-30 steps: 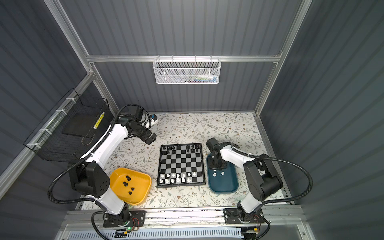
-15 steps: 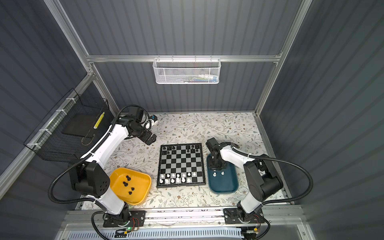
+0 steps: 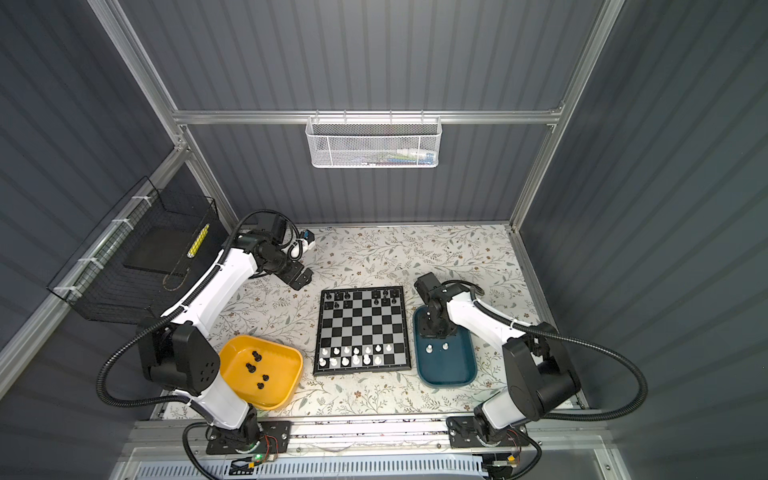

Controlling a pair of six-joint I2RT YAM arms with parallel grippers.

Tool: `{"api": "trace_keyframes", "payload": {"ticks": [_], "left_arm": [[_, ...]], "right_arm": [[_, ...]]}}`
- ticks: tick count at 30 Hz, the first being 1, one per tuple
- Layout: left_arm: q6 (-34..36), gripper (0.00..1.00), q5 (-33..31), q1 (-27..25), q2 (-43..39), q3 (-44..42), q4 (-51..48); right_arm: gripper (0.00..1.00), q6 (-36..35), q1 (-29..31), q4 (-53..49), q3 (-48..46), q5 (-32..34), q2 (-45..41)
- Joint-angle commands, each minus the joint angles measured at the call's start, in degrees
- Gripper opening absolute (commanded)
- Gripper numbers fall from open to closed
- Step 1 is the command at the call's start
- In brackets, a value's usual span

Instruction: Set up the chess pieces on the board

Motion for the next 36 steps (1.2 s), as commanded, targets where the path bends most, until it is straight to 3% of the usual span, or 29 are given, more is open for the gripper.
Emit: {"api": "trace_keyframes", "payload": {"ticks": [1, 12, 25, 36], "left_arm": [[0.51, 1.0, 0.08, -0.42, -0.36, 0.72, -0.66], [0.42, 1.0, 0.49, -0.42, 1.22, 1.12, -0.6], [-0.51, 0.99, 3.27, -0.39, 1.72, 3.57, -2.02], [1.29, 0.99, 15.36, -0.51, 1.64, 4.56, -8.2]], "right_arm": [[0.1, -0.47, 0.69, -4.03, 1.86, 1.15, -2.0], [0.11, -0.33, 3.51, -10.01, 5.61, 3.48, -6.03], [0.12, 2.61, 10.93, -13.9, 11.35, 5.21, -6.61], [0.12, 5.5, 17.61, -11.57, 13.18, 3.59, -3.5]]}}
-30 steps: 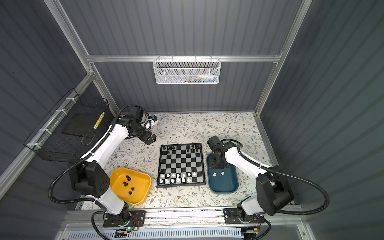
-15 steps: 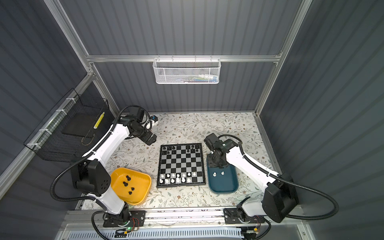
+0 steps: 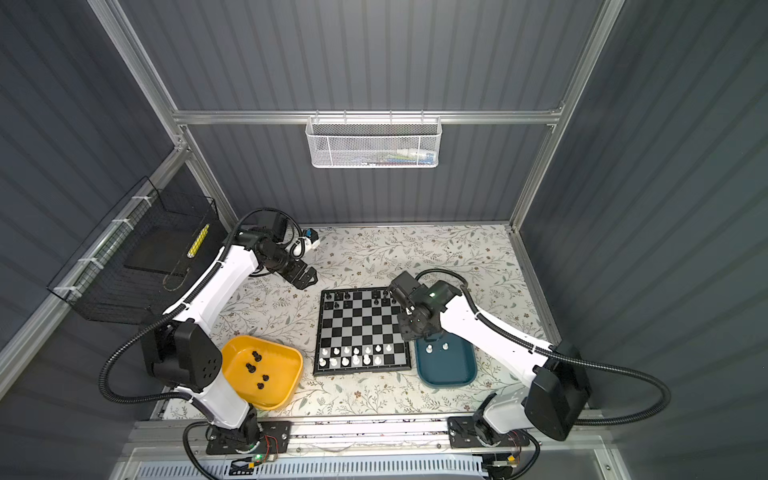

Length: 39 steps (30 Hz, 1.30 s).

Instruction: Set up the chess pieces on the board

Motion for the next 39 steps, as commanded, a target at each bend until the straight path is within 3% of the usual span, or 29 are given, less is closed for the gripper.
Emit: {"api": "trace_keyframes", "payload": {"ticks": [1, 10, 19, 39], "left_arm": [[1.63, 1.0, 7.09, -0.4, 0.18, 1.82, -5.13], [5.36, 1.0, 19.0, -0.35, -0.04, 3.93, -10.81], [6.31, 1.0, 25.78, -0.39, -0.24, 6.8, -14.02], [4.57, 1.0, 26.15, -0.39, -1.03, 9.69, -13.89]], "right_arm": [[0.12, 1.82, 1.51, 0.23, 1.04, -0.56, 1.43], [0.12, 3.16, 4.4, 2.1, 0.81, -1.33, 3.87], [0.12, 4.33, 6.38, 4.31, -0.4, -2.26, 6.25], [0.11, 6.4, 10.3, 8.41, -3.33, -3.13, 10.62]]}}
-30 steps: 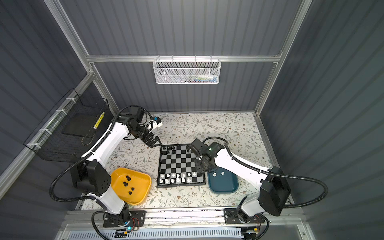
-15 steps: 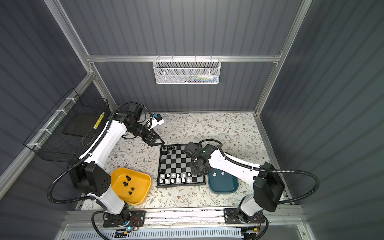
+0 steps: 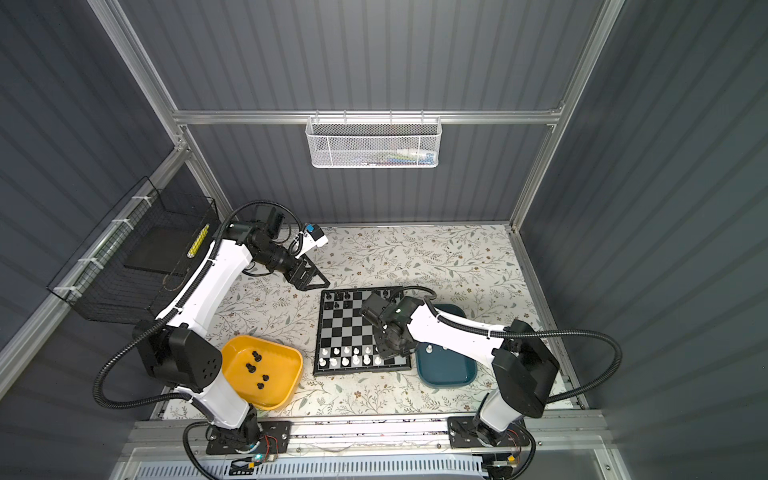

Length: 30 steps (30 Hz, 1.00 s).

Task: Set up the chess pieces on the board
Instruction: 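Lower the white piece onto the square beside the white pawns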

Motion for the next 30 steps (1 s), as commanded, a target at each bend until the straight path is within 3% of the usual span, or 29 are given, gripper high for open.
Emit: {"api": "trace_keyframes", "payload": {"ticks": [1, 30], "left_arm": [[-0.5, 0.99, 0.85, -0.4, -1.06, 1.82, -1.31], [-1.36, 0.99, -1.85, -0.4, -2.0, -0.62, 0.75]], "right_arm": [[0.11, 1.16, 0.59, 0.52, -0.98, -0.43, 1.03], [0.13, 1.07, 1.39, 3.38, -2.13, -0.2, 6.4]]}}
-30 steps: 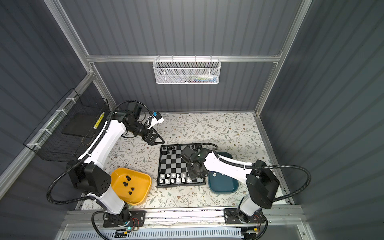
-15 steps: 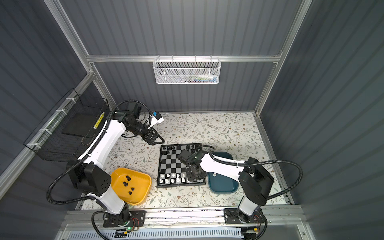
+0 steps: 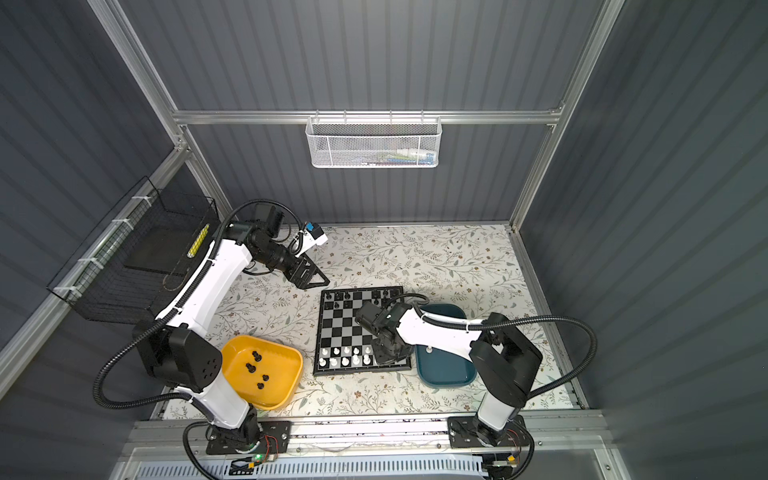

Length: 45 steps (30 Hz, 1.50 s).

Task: Set up the chess pieces on the board
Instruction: 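Lower the white piece onto the square beside the white pawns, then open the right gripper and move it back over the teal tray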

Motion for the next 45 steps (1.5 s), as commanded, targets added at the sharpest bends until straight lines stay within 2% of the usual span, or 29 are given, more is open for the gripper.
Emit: {"api": "trace_keyframes", "payload": {"ticks": [1, 8, 27, 40, 45], "left_arm": [[-0.61, 1.0, -0.38, -0.4, -2.0, -0.86, -0.51], [-0.64, 1.0, -0.72, -0.4, -2.13, -1.16, -0.2], [-0.61, 0.99, -1.69, -0.4, -2.44, -1.77, 0.24], [-0.41, 1.0, -2.18, -0.4, -2.53, -1.53, 0.07], [-0.11, 1.0, -2.02, -0.4, -2.48, -1.38, -0.24]], "right_arm": [[0.13, 0.09, 0.37, -0.32, -0.38, 0.37, 0.87], [0.15, 0.01, 0.37, -0.11, -0.21, 0.18, 1.43], [0.29, -0.37, 0.61, -0.95, 0.91, 0.73, -0.36], [0.31, -1.0, 1.04, -7.26, 4.82, 1.84, -5.73], [0.31, -1.38, -0.28, -10.71, 5.56, 7.03, -13.19]]}}
